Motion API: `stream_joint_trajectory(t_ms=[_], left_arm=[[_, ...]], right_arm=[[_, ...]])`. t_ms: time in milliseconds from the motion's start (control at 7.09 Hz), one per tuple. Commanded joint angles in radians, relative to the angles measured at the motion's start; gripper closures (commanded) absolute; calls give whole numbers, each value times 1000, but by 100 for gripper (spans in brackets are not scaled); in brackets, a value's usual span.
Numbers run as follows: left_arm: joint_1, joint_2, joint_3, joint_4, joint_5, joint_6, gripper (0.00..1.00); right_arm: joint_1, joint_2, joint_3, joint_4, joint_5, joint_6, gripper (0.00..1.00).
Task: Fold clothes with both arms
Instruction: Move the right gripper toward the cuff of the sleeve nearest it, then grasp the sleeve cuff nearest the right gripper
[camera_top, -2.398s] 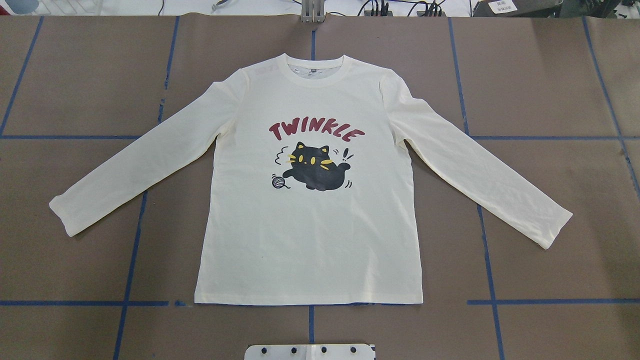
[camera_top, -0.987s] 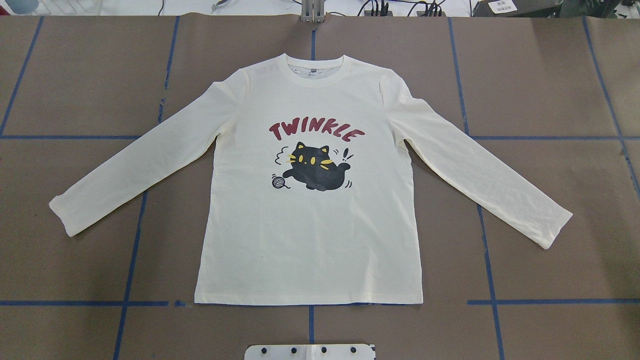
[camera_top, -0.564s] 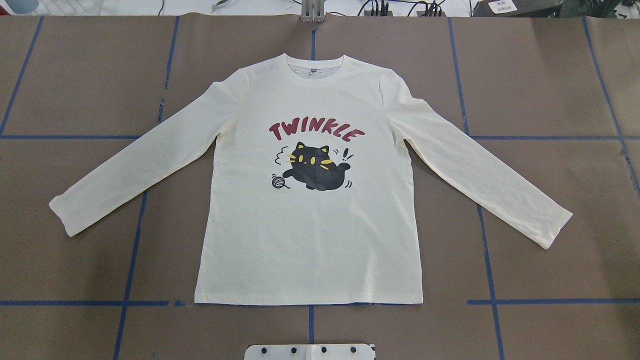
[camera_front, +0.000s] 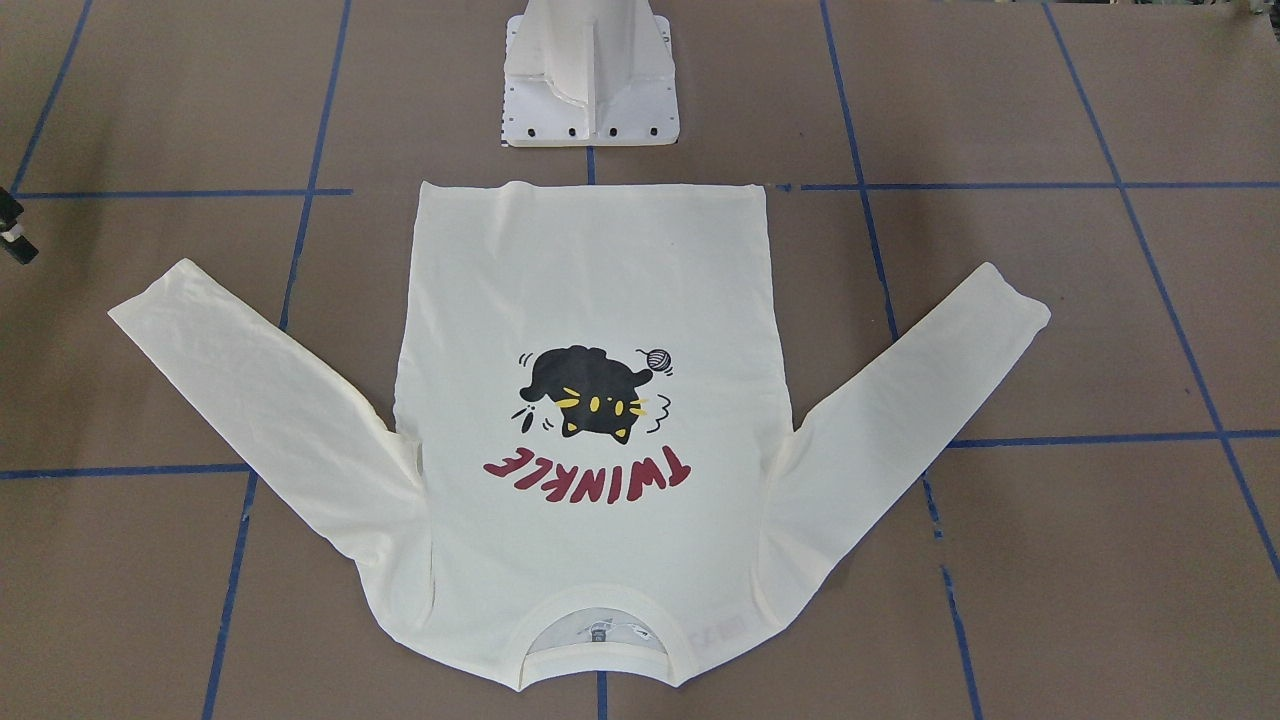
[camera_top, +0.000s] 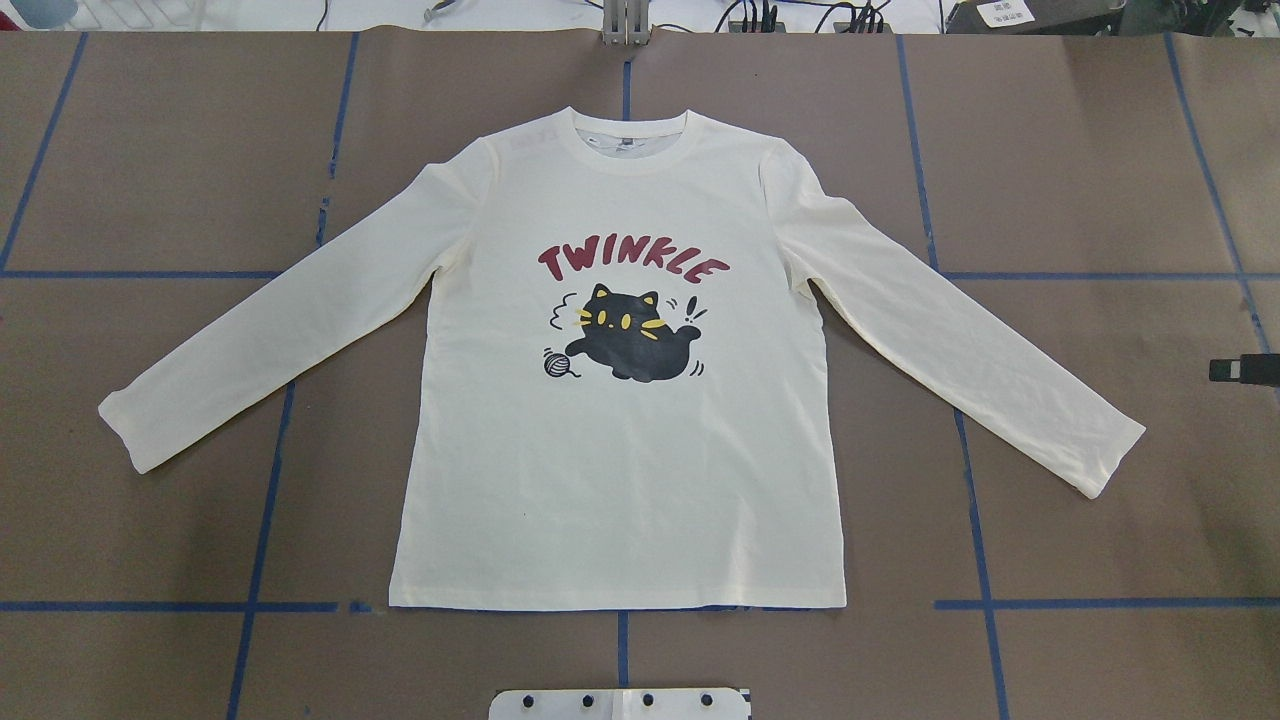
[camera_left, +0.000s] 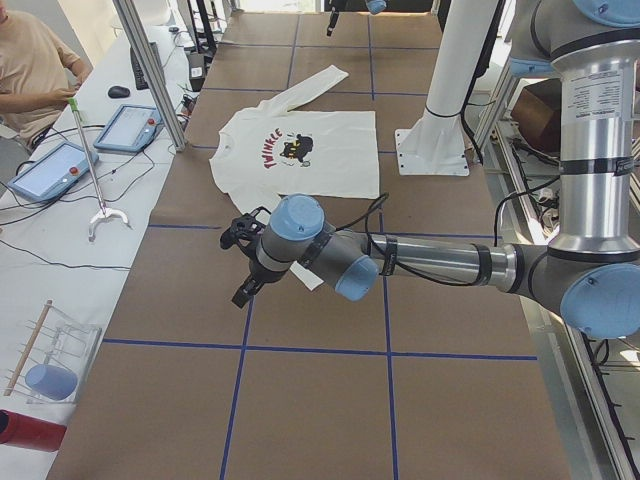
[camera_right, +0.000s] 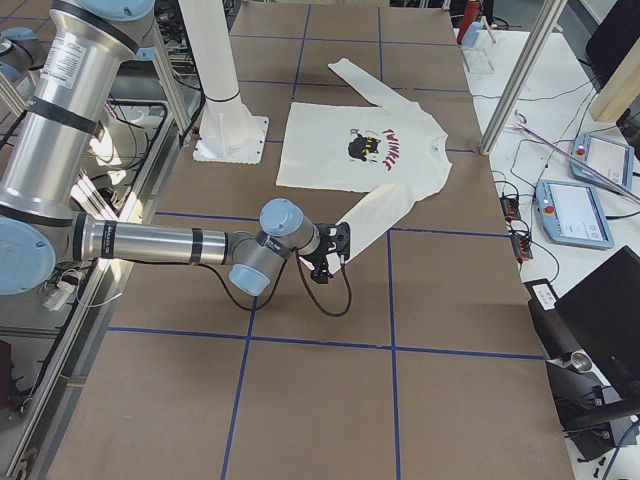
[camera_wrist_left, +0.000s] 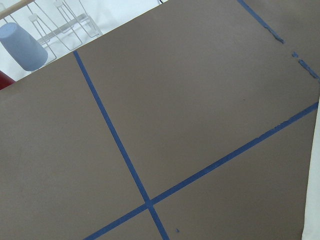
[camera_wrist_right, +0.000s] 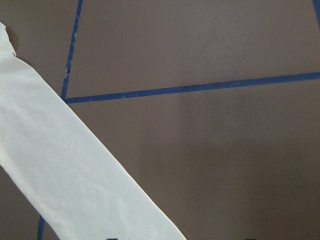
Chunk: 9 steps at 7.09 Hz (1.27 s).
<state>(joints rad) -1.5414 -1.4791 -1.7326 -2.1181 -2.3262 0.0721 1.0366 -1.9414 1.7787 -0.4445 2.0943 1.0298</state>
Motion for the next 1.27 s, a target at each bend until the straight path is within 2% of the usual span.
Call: stream_joint_trajectory(t_ms=[0,282,846,987,1128], left_arm=[[0,0,-1,0,-1,0,0],[0,16,-2,-2,1,0,0],[-2,19,-2,-2,1,2,0],[-2,19,-2,-2,1,3,0],[-2,19,-2,-2,1,5,0]], right_arm=[[-197,30,-112,140,-208,128,20],[-265,36,-154,174,-265,147,23],[-306,36,-176,175,-280,147,25],[-306,39,-176,175,-280,147,29],[-306,50,-180,175,-280,147,39]])
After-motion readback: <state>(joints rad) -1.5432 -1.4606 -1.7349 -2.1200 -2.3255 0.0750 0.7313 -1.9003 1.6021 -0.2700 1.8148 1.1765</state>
